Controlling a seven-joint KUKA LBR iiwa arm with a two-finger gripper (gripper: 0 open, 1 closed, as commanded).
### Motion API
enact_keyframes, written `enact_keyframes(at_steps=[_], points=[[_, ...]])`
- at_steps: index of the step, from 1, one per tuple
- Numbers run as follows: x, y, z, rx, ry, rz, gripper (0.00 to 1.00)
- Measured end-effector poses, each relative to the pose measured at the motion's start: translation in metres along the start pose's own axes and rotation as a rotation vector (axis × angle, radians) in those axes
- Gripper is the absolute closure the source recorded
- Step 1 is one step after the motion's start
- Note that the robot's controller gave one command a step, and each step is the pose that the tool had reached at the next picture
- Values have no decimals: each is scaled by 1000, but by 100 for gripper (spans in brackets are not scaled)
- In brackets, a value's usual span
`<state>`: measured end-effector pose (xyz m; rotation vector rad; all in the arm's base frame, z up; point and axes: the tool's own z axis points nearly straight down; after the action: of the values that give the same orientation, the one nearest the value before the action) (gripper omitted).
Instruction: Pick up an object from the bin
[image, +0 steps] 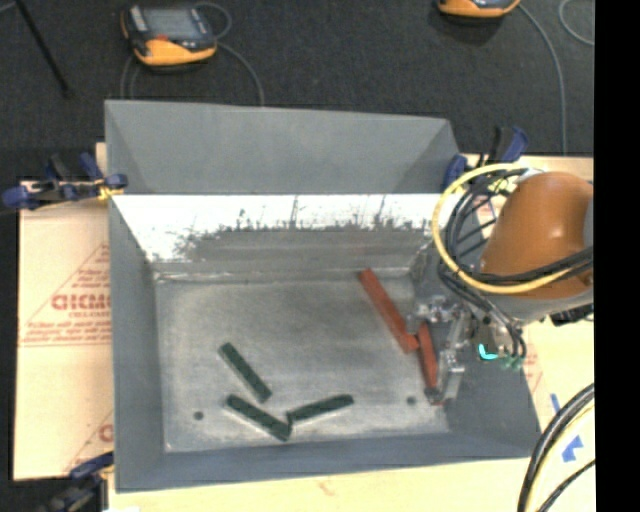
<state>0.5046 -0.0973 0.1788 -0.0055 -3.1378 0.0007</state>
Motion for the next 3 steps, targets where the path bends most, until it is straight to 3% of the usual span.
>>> enact_keyframes(at_steps=[1,2,3], points=[[-2,0,-3,1,-7,-3,0],[4,11,39,1,-15,48,0],[29,52,108,0,-7,-60,100]])
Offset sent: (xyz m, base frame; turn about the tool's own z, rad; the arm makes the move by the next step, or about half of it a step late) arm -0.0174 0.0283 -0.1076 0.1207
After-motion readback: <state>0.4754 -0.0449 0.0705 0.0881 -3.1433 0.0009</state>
